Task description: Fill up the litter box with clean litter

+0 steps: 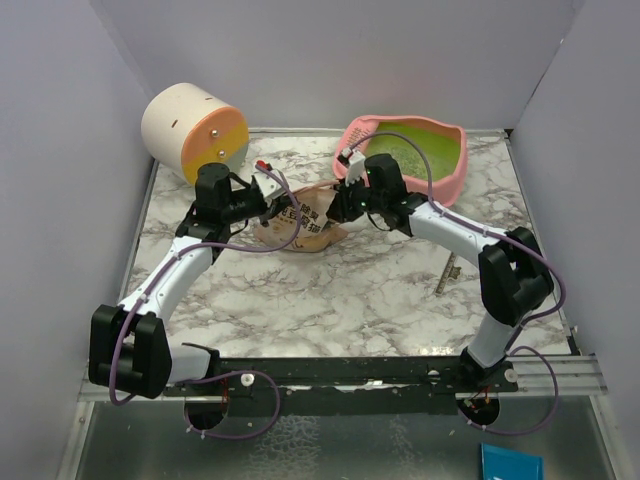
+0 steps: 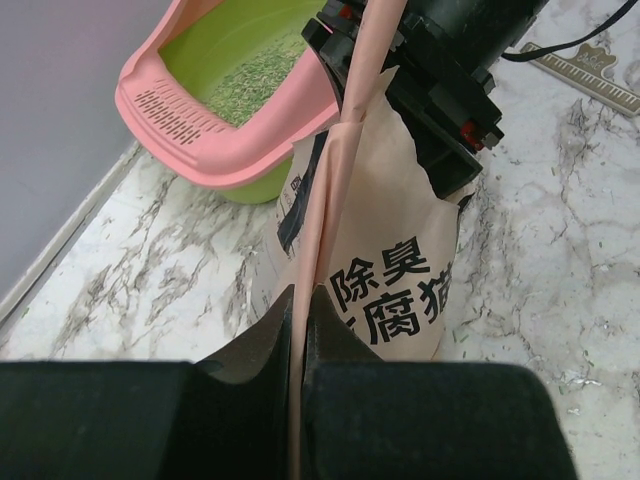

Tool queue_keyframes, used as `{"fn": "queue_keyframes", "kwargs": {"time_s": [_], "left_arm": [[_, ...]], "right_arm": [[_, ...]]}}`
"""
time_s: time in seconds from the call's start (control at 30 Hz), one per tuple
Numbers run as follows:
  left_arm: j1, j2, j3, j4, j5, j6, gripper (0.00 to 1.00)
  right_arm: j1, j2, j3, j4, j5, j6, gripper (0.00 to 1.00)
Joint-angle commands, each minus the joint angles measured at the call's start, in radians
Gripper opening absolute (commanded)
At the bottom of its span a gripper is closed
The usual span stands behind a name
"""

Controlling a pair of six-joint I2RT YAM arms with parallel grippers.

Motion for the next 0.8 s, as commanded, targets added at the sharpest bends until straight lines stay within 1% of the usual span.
{"fn": "queue_keyframes", "kwargs": {"time_s": [0.0, 0.13, 0.3, 0.47, 0.63, 0.77], "left_arm": [[-0.026, -0.003, 0.006, 0.101, 0.036, -0.033, 0.0], [-0.027, -0.001, 0.003, 0.106, 0.03, -0.035, 0.0], [-0.027, 0.0, -0.004, 0.112, 0.016, -0.029, 0.0], [-0.027, 0.0, -0.007, 0.121, 0.003, -0.029, 0.0], [-0.027, -0.001, -0.011, 0.126, -0.006, -0.03, 0.0], [-0.026, -0.006, -0.014, 0.125, -0.017, -0.023, 0.0]], "right_arm": [[0.024, 0.028, -0.088, 0.152, -0.125, 0.118, 0.01], [0.023, 0.011, -0.162, 0.319, -0.159, 0.213, 0.01], [0.016, 0.018, -0.22, 0.472, -0.189, 0.318, 0.01], [-0.011, 0.025, -0.288, 0.649, -0.241, 0.461, 0.01], [-0.041, 0.048, -0.351, 0.863, -0.293, 0.605, 0.01], [-0.057, 0.066, -0.383, 0.994, -0.316, 0.683, 0.01]]}}
